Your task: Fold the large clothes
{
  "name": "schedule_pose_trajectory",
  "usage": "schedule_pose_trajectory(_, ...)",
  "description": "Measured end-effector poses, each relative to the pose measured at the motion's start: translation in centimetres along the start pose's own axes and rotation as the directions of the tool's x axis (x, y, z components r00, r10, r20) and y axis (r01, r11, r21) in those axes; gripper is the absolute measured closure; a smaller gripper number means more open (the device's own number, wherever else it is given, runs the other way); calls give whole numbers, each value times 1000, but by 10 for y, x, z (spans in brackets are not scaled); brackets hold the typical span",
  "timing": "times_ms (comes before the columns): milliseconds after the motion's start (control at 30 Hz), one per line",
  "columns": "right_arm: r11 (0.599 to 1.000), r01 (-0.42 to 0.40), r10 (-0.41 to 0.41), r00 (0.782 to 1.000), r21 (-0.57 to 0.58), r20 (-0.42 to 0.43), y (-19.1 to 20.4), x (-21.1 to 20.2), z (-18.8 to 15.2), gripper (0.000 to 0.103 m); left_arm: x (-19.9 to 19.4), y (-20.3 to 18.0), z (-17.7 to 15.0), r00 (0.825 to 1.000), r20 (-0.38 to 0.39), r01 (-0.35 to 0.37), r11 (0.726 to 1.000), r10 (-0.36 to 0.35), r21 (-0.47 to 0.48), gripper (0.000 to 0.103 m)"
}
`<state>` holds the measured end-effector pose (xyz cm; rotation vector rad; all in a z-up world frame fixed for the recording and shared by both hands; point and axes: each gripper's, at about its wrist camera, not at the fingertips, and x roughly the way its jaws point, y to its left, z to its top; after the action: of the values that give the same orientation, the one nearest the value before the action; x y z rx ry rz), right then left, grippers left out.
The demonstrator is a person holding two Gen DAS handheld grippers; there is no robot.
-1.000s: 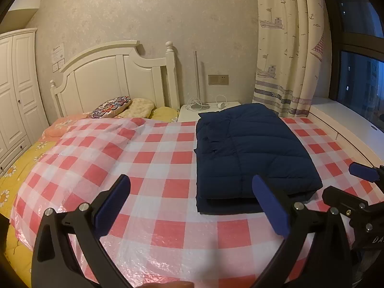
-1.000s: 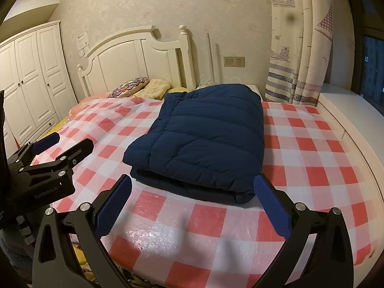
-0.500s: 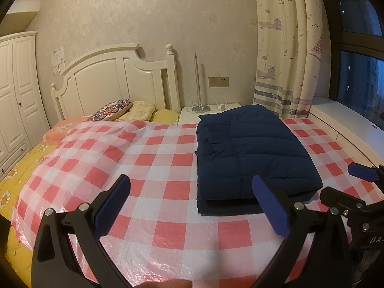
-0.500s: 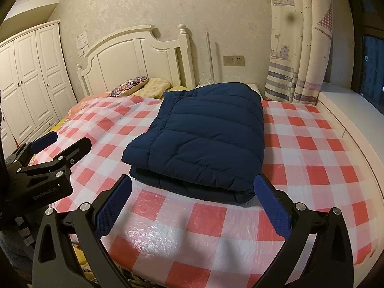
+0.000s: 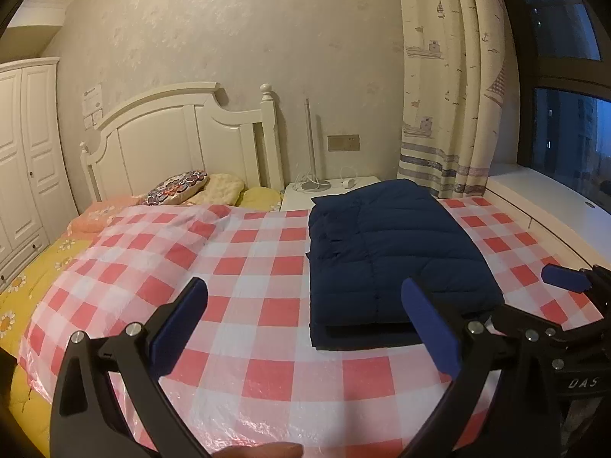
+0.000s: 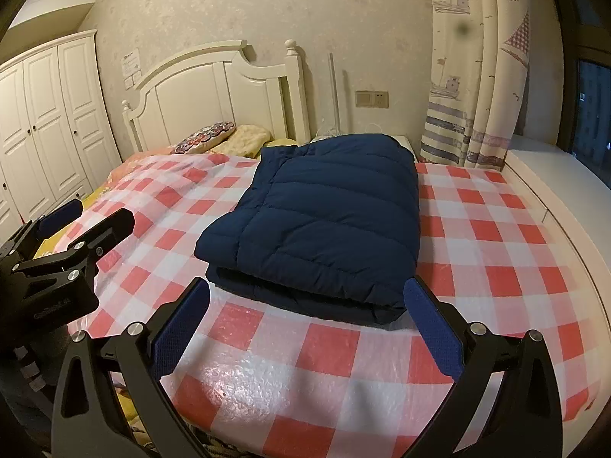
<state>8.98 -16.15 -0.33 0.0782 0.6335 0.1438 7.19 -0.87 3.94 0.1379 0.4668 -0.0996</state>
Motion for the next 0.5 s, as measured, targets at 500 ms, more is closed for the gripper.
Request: schedule_pose_trajectory(500,1000,-10,12,998,20,-60,-11,28,-12,5,26,-8,-9,989,-77,132,991,-129,36,2)
